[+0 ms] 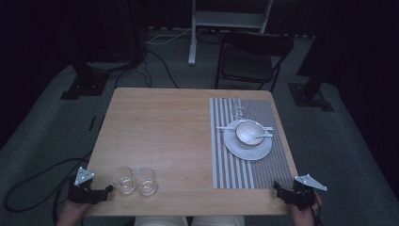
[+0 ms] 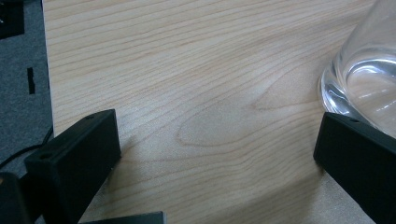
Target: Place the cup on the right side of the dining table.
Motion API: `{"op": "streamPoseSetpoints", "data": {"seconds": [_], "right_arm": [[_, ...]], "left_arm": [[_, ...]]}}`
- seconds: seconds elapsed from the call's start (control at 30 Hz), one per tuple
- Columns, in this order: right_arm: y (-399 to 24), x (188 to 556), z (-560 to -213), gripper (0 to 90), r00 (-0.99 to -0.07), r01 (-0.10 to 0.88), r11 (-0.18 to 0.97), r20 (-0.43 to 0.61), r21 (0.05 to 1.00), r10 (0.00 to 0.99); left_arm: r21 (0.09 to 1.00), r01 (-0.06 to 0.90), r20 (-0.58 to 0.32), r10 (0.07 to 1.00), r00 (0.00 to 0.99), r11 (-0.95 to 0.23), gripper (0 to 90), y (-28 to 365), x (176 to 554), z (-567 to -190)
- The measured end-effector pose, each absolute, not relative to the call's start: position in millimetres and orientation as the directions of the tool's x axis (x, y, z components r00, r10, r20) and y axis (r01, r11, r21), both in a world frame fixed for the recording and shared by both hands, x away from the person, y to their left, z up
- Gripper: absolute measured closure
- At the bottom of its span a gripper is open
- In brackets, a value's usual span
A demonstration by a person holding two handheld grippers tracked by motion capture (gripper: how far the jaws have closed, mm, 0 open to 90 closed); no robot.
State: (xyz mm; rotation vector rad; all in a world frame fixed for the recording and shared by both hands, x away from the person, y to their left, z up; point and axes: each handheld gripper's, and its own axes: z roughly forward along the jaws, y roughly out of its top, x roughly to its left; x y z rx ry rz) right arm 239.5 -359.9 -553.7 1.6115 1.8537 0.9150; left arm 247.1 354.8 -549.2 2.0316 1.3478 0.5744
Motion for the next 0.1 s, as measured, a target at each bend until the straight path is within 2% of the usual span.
{"op": "streamPoseSetpoints", "data": {"seconds": [0.1], "right_arm": [[-356.4,238.5,-545.1,11.7,-0.148,0.626,0.09,0.004,0.775,0.989]], "left_arm": [[0.705,0.651,0.015,0.924,0.382,-0.281,0.8,354.7,247.1,-549.2]]}}
